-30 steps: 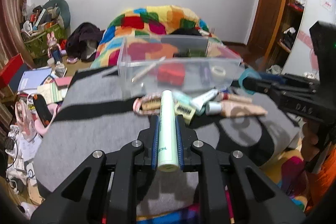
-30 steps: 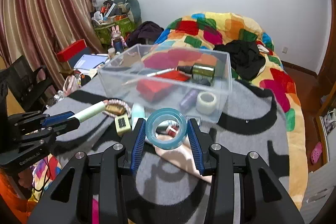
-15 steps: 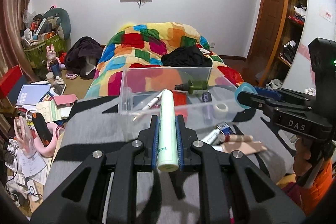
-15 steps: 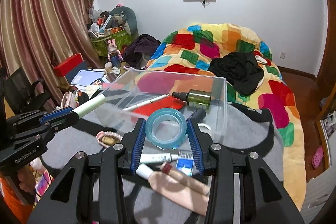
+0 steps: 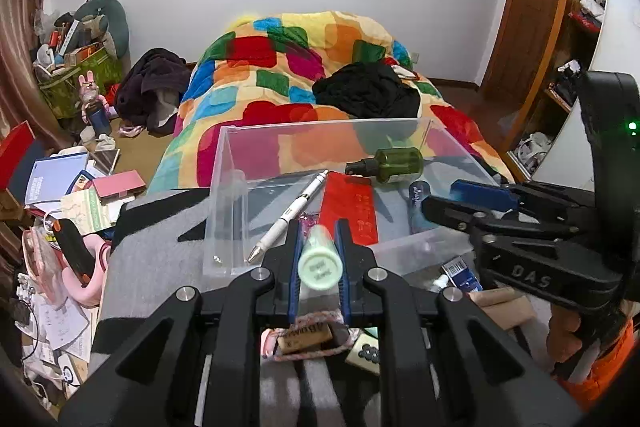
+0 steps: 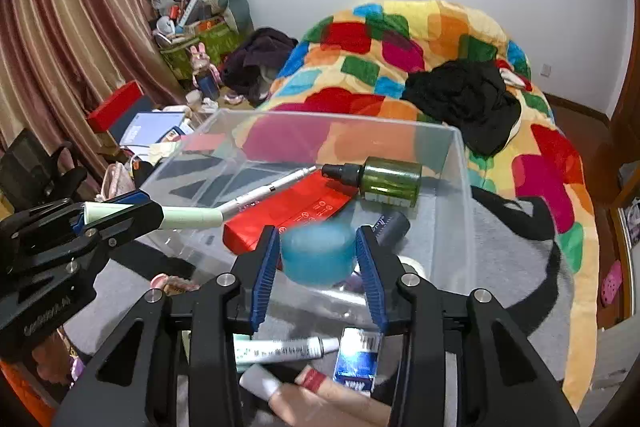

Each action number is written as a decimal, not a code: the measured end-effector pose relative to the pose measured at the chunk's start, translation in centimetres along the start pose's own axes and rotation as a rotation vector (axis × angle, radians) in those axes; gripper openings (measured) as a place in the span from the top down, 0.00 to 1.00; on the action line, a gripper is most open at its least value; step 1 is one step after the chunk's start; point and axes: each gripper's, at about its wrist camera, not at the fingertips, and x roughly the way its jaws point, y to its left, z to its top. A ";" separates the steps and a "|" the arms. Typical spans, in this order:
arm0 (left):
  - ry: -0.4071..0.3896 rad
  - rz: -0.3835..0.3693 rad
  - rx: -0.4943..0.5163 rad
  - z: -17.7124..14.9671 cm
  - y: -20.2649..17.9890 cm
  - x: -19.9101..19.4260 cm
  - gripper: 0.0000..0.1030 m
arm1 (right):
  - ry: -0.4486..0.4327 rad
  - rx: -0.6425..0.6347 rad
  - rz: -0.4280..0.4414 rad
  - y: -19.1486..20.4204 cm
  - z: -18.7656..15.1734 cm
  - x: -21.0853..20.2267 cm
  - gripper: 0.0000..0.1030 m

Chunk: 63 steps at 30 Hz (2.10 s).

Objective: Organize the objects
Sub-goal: 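Place the pale green tube and blue tape roll into the clear box, then move the right gripper toward the beige tubes while the left approaches the soap bar, then grasp the cream red-capped tube with the right while the left grasps the dotted white block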

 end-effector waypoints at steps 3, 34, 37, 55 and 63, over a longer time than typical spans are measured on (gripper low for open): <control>0.009 -0.024 -0.013 0.1 0.2 0.3 0.86 | 0.021 -0.003 -0.003 0.2 0.2 0.8 0.65; 0.012 -0.046 0.048 -5.8 -1.0 -3.8 0.45 | -0.041 -0.085 -0.075 -2.2 -6.1 -6.4 0.48; 0.053 -0.061 0.064 -6.7 -1.7 -2.6 0.45 | 0.008 -0.074 -0.067 -3.1 -7.2 -5.4 0.48; 0.162 -0.093 0.102 -8.9 -3.5 2.8 0.54 | 0.123 -0.060 0.071 -3.8 -9.1 -1.7 0.78; 0.138 -0.093 0.063 -9.6 -2.6 1.4 0.61 | 0.114 -0.066 0.053 -3.6 -9.9 -2.6 0.87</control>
